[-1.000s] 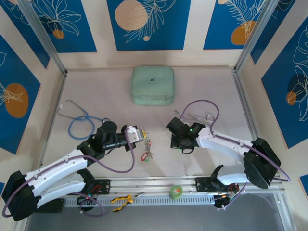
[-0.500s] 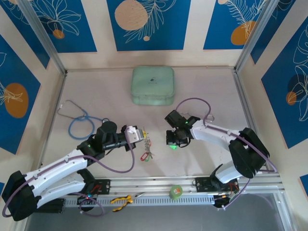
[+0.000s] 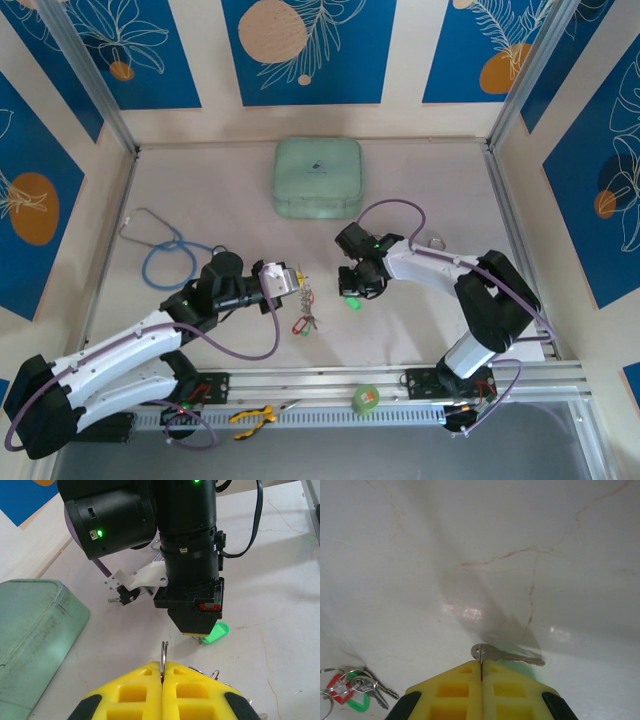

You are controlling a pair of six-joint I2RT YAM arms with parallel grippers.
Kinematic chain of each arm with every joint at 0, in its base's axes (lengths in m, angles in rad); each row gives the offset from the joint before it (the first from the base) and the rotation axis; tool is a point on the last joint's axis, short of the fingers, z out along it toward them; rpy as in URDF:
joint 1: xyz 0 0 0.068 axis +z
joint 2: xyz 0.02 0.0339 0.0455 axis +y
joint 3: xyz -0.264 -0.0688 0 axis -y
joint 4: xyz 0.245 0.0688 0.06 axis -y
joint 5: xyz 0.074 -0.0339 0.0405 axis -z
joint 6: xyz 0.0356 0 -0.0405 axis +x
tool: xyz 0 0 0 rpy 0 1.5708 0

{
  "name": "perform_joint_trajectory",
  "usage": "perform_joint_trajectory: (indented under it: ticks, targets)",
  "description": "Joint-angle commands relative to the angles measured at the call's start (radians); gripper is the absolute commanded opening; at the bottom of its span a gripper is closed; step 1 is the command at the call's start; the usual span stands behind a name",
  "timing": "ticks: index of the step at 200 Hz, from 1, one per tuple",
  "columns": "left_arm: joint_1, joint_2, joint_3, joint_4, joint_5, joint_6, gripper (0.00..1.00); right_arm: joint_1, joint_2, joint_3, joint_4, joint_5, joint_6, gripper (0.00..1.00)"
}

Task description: Put the keys on the keyring

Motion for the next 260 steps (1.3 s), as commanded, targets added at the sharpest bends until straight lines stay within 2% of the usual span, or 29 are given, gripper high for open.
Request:
perform_joint_trajectory:
  ticks: [1,28,102,220,260]
  targets:
    - [-0.008,0.000,0.005,0.001,-0.003,0.015,0.00,-0.006,0.021,0.032,-0.012,-0.019,-0.014,0.00]
    - [-0.007,0.001,0.006,0.001,-0.003,0.019,0.00,-0.006,0.038,0.043,-0.015,-0.017,-0.014,0.01]
    - [-0.008,-0.001,0.007,-0.003,0.000,0.020,0.00,-0.007,0.071,0.069,-0.020,-0.011,-0.005,0.13]
    - [-0.008,-0.005,0.008,-0.008,0.004,0.020,0.00,-0.010,0.094,0.080,-0.013,-0.014,0.005,0.13]
    - [-0.007,-0.005,0.008,-0.010,0.006,0.020,0.00,-0.011,0.096,0.081,-0.013,-0.011,0.008,0.07]
